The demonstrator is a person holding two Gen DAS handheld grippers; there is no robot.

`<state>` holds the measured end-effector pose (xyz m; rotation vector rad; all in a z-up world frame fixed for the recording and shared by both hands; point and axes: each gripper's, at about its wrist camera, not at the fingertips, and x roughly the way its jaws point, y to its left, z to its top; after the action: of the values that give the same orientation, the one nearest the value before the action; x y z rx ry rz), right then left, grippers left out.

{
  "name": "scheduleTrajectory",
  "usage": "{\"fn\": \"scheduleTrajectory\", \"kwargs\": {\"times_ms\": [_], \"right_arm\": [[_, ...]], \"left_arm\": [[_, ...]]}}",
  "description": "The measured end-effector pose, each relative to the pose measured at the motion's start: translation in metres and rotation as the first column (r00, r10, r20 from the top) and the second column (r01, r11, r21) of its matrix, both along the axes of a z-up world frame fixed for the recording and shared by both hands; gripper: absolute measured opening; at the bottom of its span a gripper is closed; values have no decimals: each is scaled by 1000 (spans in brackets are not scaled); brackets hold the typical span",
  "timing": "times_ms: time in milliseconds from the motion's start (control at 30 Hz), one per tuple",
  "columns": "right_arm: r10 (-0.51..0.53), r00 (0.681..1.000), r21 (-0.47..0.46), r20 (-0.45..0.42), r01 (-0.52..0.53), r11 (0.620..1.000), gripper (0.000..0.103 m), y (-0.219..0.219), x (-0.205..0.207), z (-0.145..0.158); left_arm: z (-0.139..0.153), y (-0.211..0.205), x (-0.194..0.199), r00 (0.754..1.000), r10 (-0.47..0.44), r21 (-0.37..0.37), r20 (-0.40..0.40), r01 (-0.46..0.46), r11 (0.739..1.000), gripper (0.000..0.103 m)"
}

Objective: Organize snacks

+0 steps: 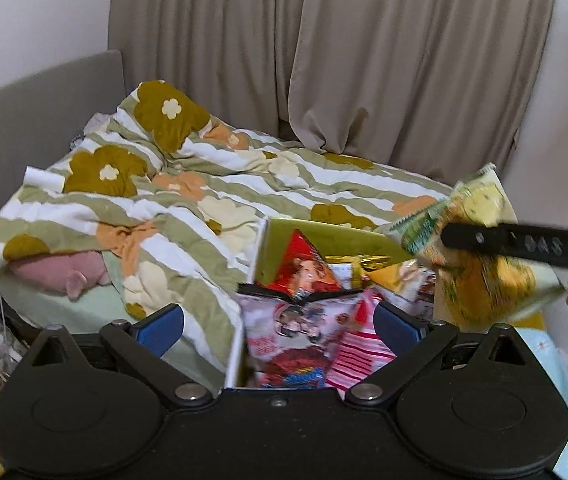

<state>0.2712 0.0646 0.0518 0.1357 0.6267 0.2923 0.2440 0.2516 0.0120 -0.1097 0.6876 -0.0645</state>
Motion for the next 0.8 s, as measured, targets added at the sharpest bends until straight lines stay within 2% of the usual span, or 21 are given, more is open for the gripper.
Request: {"fn": "scheduleTrajectory", "kwargs": {"times_ms": [100,200,267,300,567,800], "right_arm": [[-18,1000,-15,-13,18,1000,69,11,19,-1],[-31,999,-20,-36,31,999,74,20,34,-5],[-46,998,-8,-53,46,999,98,23,40,-9],[-57,997,1,-54,57,998,103,23,40,-11],[-89,995,-4,-37,89,996,103,11,12,-19],[-85,996,15,21,85,996,103,-13,-29,-3]], "left_arm": [[-2,7,6,1000,-11,24,2,10,1000,102],[-5,11,7,1000,-13,31,0,13,999,102],[-8,13,5,1000,-12,32,-6,12,999,102],[-10,13,3,1000,-12,34,-9,12,999,102],[-14,5,-13,1000,0,59,-11,1,998,102],[8,-18,-48,998,2,87,63,-8,996,102]]}}
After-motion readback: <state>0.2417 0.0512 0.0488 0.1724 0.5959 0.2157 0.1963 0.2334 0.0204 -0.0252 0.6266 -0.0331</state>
